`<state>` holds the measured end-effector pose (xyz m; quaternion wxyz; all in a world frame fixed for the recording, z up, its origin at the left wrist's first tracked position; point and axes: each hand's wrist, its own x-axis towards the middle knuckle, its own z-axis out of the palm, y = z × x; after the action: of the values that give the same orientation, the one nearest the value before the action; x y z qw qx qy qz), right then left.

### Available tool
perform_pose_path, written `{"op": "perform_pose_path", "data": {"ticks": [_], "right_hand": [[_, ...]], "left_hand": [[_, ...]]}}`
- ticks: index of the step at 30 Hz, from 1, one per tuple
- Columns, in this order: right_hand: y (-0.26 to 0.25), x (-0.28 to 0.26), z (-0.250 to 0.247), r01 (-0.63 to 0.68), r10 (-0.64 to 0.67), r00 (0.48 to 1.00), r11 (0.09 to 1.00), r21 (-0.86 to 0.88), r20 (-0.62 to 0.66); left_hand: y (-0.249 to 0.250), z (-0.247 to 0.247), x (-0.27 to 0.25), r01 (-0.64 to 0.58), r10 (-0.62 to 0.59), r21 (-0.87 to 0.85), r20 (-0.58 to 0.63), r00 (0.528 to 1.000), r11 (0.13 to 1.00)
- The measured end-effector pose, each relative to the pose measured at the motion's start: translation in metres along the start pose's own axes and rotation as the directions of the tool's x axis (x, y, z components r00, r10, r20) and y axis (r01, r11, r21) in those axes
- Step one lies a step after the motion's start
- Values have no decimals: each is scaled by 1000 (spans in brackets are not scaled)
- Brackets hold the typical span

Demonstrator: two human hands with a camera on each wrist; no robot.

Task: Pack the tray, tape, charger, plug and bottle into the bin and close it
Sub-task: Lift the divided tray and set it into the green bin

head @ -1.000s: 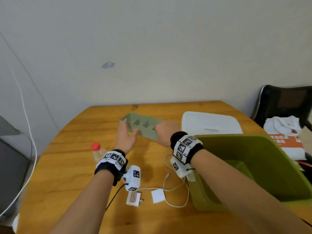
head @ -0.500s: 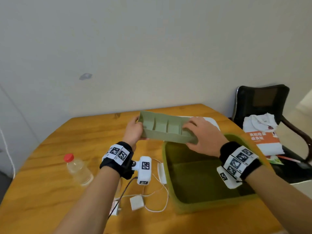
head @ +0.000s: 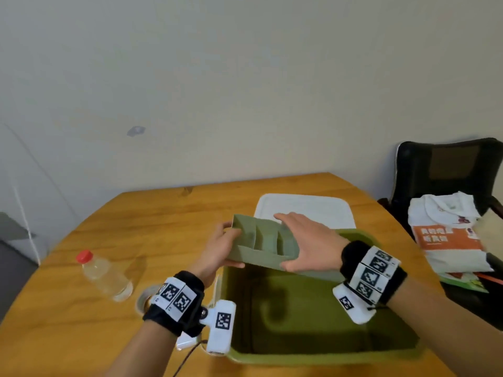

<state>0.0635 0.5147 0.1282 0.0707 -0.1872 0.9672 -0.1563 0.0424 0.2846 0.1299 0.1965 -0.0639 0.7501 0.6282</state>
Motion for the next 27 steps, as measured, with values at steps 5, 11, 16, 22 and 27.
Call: {"op": "perform_pose_path", "data": {"ticks": [5,11,16,22,27], "right_hand": [[17,5,31,-17,31,959,998,-54,283],[27,30,80,12,107,894,965,-263,435],[36,54,131,63,120,906,910,-411,405],[41,62,164,80,138,914,862,-501,382],[29,57,148,70,242,874,794,-603,420]], "left_hand": [[-6,-27,12,8,17,148,-167,986,989],[-10,-43,28,76,-38,165,-223,974,983],[-16,-44,37,100,-63,150,-232,971,984],[-45,-61,43,149,-100,165,-273,957,975],[-90,-88,60,244,-166,234,-307,937,941]]}}
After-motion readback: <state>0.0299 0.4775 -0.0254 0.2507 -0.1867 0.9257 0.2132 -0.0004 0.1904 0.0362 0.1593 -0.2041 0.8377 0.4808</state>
